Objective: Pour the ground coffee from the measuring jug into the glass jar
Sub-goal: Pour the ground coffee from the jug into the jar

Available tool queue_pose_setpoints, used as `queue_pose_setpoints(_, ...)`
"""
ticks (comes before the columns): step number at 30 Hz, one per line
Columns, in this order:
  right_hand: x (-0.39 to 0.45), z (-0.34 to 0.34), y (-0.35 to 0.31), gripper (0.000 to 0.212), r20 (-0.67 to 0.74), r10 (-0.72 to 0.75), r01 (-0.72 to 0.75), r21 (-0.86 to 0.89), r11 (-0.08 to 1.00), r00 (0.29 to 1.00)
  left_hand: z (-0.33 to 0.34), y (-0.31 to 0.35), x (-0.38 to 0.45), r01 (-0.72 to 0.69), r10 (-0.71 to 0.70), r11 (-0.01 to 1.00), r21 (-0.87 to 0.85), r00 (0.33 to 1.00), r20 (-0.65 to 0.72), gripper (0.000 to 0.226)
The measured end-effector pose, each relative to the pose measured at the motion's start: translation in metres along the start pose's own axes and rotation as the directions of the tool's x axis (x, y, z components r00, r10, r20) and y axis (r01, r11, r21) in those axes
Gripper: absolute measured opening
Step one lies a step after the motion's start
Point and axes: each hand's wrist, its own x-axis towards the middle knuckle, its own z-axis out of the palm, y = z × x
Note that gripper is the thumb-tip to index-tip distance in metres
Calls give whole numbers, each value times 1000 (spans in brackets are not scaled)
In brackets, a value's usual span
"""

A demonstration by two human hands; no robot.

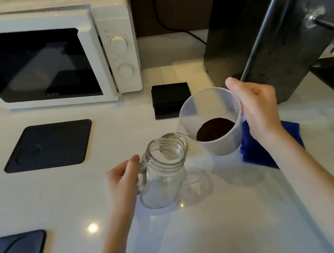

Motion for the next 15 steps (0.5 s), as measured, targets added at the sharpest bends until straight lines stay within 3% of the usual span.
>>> queue_pose_setpoints(3, 8, 11, -15, 46, 154, -154, 180, -174, 968, 976, 3, 6, 2, 39, -40, 998, 49, 999, 9, 58)
queue_pose_setpoints(8, 17, 30, -35, 48, 335, -316, 412, -273, 869, 888, 6, 11, 0, 23, -28, 994, 105, 999, 43, 47)
queue_pose_setpoints(15, 18, 44, -59, 46, 583, -306, 573, -350, 741, 752, 10, 17, -8, -72, 63, 975, 212, 997, 45, 51)
